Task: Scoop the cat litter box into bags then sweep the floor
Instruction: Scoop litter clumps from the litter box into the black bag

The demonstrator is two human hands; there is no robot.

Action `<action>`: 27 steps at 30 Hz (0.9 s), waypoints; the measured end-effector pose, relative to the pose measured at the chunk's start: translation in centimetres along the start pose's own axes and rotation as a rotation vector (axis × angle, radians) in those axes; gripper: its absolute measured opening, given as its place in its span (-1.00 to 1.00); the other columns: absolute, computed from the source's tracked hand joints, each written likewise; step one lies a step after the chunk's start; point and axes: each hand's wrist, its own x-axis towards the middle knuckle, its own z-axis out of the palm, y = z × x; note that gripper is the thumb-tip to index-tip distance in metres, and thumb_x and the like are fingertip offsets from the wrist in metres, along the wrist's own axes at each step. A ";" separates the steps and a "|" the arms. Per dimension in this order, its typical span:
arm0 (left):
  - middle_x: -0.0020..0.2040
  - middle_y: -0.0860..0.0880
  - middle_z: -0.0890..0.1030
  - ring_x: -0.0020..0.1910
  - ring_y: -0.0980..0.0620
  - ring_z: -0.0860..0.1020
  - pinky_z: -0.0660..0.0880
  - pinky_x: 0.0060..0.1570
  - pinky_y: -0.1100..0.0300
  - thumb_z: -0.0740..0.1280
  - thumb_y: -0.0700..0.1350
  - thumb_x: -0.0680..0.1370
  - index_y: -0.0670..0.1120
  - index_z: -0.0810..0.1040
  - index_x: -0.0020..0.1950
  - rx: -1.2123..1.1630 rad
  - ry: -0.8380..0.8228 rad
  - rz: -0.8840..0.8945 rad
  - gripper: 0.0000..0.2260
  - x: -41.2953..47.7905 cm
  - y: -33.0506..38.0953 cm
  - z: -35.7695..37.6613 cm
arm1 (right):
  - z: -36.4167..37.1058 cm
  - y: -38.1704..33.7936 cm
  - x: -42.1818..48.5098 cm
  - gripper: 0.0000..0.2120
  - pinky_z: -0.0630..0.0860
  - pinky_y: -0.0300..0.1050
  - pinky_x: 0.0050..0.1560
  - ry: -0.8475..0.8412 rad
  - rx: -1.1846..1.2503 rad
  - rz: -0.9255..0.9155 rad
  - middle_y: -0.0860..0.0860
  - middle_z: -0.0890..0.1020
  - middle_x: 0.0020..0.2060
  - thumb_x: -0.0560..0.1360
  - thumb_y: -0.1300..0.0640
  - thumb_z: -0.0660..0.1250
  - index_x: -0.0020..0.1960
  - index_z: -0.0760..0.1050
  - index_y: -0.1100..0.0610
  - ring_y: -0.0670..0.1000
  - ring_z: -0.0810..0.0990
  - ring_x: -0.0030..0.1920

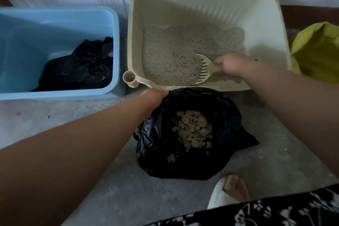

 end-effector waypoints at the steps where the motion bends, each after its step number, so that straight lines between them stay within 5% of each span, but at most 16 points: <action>1: 0.27 -0.13 0.56 0.25 -0.15 0.51 0.39 0.34 -0.04 0.35 0.06 0.52 -0.12 0.53 0.31 0.001 0.003 0.001 -0.58 0.0 0.0 -0.1 | 0.3 -0.8 0.2 -0.72 0.48 -0.05 0.04 0.013 0.006 -0.010 0.11 0.61 0.07 0.54 0.13 0.30 0.24 0.53 0.05 0.15 0.56 0.03; 11: 0.24 -0.10 0.55 0.23 -0.12 0.52 0.42 0.24 0.13 0.31 0.00 0.58 -0.13 0.53 0.30 0.033 -0.002 0.003 -0.66 -0.2 0.5 0.5 | 3.4 -2.2 0.3 -0.44 0.28 0.08 0.40 0.030 0.389 0.017 0.04 0.51 0.32 0.41 0.10 0.47 0.38 0.43 0.01 0.10 0.45 0.32; 14: 0.26 -0.13 0.56 0.23 -0.14 0.52 0.42 0.32 0.01 0.31 0.01 0.58 -0.11 0.55 0.29 0.049 -0.011 0.013 -0.67 -0.1 0.5 0.7 | 3.6 -0.9 -0.2 -0.46 0.39 -0.03 0.32 0.055 0.623 0.046 0.06 0.57 0.24 0.37 0.22 0.49 0.33 0.49 0.08 0.07 0.53 0.24; 19: 0.25 -0.13 0.57 0.22 -0.15 0.53 0.43 0.30 -0.04 0.32 0.04 0.56 -0.09 0.58 0.25 0.059 -0.017 0.026 -0.68 0.1 0.3 0.8 | 2.7 -0.2 -1.4 -0.54 0.48 -0.21 -0.11 0.104 0.873 0.109 0.06 0.61 0.01 0.41 0.35 0.39 0.28 0.53 0.11 -0.04 0.55 -0.18; 27: 0.21 -0.13 0.58 0.18 -0.15 0.55 0.45 0.28 -0.04 0.32 0.04 0.56 -0.08 0.58 0.24 0.041 -0.026 0.012 -0.68 -0.1 0.0 1.3 | 2.4 1.9 -1.5 -0.74 0.57 0.04 0.01 0.225 0.999 0.216 0.03 0.64 -0.11 0.45 0.23 0.35 0.03 0.62 -0.09 0.03 0.57 -0.19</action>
